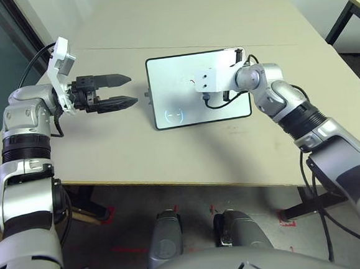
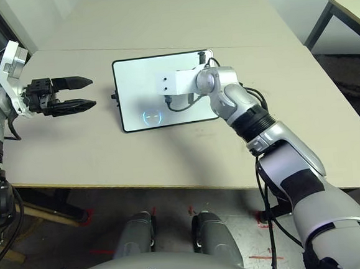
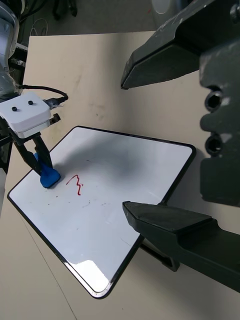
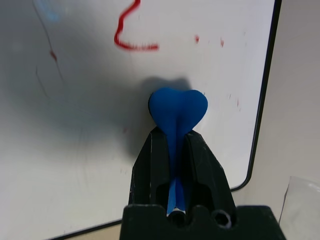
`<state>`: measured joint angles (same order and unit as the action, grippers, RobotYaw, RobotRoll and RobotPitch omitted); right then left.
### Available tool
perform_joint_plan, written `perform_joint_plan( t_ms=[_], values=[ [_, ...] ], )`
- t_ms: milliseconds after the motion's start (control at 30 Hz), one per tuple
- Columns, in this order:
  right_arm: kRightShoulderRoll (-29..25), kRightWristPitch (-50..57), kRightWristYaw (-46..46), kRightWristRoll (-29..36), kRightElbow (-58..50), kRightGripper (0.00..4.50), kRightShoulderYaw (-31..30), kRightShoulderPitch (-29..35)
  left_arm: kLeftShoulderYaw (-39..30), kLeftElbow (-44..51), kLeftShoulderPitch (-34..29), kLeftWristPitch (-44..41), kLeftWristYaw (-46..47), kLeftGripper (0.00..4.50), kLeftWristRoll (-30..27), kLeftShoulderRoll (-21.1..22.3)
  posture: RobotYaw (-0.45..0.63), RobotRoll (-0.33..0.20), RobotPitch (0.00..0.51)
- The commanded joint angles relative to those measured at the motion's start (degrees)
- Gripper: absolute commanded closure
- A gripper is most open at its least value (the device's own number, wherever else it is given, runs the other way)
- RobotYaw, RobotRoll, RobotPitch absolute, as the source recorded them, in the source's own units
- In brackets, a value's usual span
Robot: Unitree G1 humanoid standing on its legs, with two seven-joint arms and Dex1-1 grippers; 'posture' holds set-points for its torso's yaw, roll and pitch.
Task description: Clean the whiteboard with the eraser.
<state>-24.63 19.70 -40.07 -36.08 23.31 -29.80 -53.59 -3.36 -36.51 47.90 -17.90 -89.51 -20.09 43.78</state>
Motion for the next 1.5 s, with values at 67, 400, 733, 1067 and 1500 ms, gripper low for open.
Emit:
perform_joint_plan(
  t_ms=[67,400,733,1067,1500],
  values=[
    [-0.03,1.57,-1.03,-0.22,0.3,4.34,0.2,0.99,0.35,-0.13,0.68,0.53,-0.17,0.0,0.37,0.02,0.28,0.0,0.046],
    [4.34,1.33,-0.53,-0.11,1.41,4.34,-0.43,-2.28,0.12,0.35,0.23,0.32,0.09,0.0,0.2,0.23,0.28,0.0,0.044],
    [8.03,0.78,0.62,-0.15,4.88,4.36,-0.16,-5.79,-0.03,0.6,0.02,0.26,0.33,0.0,0.04,0.13,0.29,0.0,0.044],
    [5.97,0.1,-1.13,-0.74,3.17,4.36,-1.13,-2.86,-0.01,0.96,-0.37,0.09,0.31,0.0,-0.1,0.1,0.29,0.0,0.047],
    [0.32,1.43,-4.37,-1.92,-4.11,4.36,-1.07,3.9,0.44,0.1,0.45,0.45,0.04,0.0,0.23,-0.48,0.27,0.0,0.049]
  ],
)
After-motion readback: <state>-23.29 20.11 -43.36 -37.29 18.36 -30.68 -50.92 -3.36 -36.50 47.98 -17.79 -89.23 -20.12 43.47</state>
